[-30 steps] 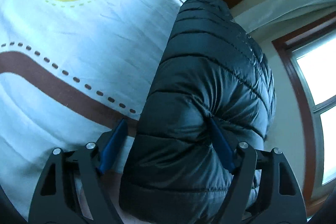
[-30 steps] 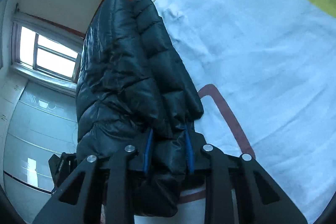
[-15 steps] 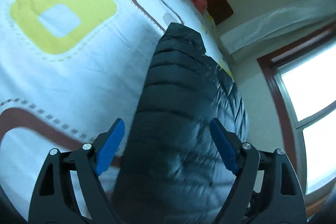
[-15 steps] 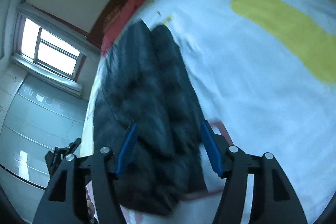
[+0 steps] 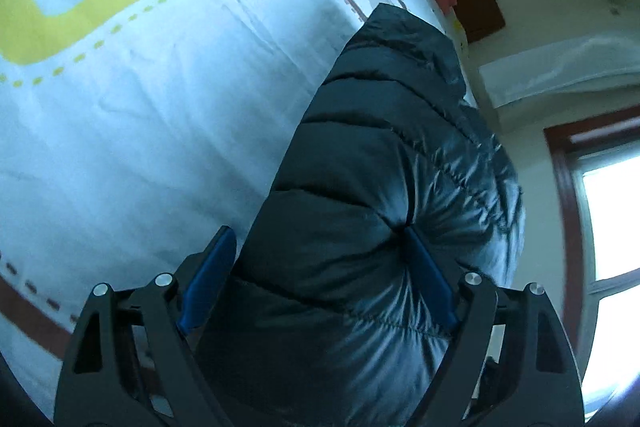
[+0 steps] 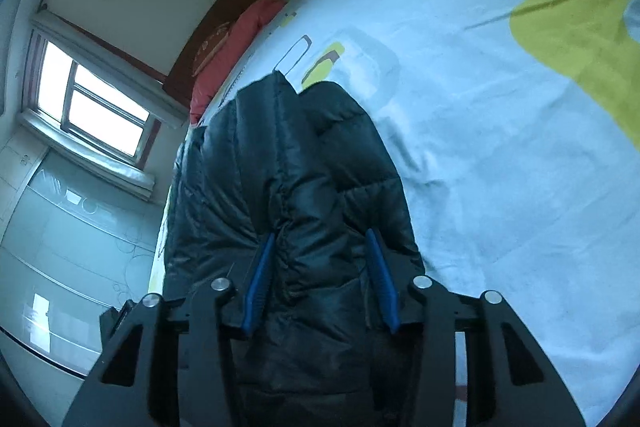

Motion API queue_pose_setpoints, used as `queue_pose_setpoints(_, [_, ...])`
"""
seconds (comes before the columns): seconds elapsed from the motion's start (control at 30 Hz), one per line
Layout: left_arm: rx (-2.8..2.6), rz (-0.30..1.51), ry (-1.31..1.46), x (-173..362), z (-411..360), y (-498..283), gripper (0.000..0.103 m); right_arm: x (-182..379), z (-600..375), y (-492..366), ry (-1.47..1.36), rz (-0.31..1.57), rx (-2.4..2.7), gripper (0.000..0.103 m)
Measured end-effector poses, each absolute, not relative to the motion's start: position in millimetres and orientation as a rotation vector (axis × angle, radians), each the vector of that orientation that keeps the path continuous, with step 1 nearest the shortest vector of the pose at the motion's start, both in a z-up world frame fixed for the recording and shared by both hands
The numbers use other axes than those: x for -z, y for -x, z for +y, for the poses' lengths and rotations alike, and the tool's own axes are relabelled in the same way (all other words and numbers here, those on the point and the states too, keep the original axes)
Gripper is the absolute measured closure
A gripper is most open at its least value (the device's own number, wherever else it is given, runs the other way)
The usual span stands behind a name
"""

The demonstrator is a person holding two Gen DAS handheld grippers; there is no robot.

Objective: Fold large clothes

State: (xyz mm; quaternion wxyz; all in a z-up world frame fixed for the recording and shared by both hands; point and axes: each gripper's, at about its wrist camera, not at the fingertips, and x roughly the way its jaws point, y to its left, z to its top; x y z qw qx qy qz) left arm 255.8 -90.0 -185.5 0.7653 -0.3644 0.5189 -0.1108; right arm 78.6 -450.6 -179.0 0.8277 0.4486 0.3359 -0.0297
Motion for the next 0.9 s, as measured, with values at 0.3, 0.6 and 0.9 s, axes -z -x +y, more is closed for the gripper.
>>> queue_pose_setpoints(0.3, [0.3, 1.109, 0.841, 188.8, -81.2, -261.6, 0.017, 168.3, -449.0, -65.3, -0.972, 0.665, 0.062, 0.056])
queue_pose_setpoints(0.6, [0.331, 1.136, 1.016, 196.8, -41.9, -248.6, 0.01, 154.5, -464.8, -51.7, -0.929, 0.661, 0.098, 0.032])
queue_pose_setpoints(0.9, [0.364, 1.16, 1.009, 197.9, -54.2, -254.0, 0.002, 195.8, -470.2, -68.7, -1.091, 0.694, 0.005, 0.019])
